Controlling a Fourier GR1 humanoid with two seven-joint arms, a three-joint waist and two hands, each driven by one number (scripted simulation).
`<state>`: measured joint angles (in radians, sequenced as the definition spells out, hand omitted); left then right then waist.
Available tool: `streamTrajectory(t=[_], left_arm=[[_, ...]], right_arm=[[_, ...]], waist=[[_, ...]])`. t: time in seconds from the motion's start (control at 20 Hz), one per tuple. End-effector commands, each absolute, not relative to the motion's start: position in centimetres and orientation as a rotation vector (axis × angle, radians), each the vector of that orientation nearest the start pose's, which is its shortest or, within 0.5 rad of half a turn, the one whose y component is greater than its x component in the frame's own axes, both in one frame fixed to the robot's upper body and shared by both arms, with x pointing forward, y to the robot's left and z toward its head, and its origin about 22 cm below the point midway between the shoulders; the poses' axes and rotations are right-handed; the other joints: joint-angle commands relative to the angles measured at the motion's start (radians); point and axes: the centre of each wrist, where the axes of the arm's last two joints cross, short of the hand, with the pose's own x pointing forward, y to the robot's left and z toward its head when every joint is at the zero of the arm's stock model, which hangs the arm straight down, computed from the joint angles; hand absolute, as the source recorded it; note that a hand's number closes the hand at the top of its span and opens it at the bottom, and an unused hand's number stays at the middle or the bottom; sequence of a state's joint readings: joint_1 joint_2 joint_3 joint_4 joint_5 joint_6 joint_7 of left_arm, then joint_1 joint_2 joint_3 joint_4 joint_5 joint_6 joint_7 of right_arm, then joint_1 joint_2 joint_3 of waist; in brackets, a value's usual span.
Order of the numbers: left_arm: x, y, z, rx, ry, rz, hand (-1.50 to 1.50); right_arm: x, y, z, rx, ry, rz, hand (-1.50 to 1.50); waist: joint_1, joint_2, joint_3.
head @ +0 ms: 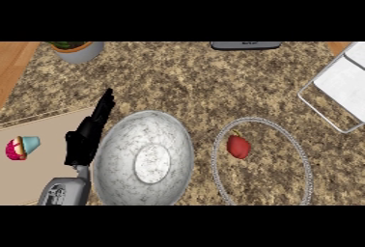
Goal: Pick the lemon from the placemat and place it in the tiered shelf
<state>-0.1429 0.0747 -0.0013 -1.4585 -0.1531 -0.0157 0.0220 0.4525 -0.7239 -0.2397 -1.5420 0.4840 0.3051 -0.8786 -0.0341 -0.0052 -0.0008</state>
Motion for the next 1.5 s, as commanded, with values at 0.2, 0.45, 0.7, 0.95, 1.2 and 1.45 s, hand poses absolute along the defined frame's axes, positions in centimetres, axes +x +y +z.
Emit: streamTrajectory(t=[0.2,0.45,0.7,0.95,1.2,1.45], left_arm=[[26.3,22.6,1.3,0.114,-1.565,-0.237,0.0],[27.6,22.3,2.2,0.123,-1.561,-0.245,0.0],[28.2,23.2,1.2,0.106,-1.559,-0.247,0.0],[28.3,21.4,2.4,0.121,-1.584,-0.251,0.0],[28.6,22.5,0.4,0.115,-1.585,-0.231,0.0],[29.0,22.1,1.5,0.109,-1.586,-0.261,0.0]], right_arm=[[9.4,-49.7,12.2,-0.233,-1.754,1.001,1.5],[9.3,-51.2,17.4,-0.39,-1.817,0.874,1.5],[8.7,-51.7,21.1,-0.516,-1.877,0.767,1.5],[10.9,-52.9,24.5,-0.629,-1.907,0.641,1.5],[11.3,-52.7,29.2,-0.681,-1.92,0.623,1.5],[15.4,-53.5,28.5,-0.72,-1.912,0.535,1.5]], waist=[[0.011,-0.002,-0.001],[0.018,0.002,-0.001],[0.019,0.004,-0.001],[0.036,0.005,0.0],[0.028,0.006,-0.001],[0.042,0.008,0.001]])
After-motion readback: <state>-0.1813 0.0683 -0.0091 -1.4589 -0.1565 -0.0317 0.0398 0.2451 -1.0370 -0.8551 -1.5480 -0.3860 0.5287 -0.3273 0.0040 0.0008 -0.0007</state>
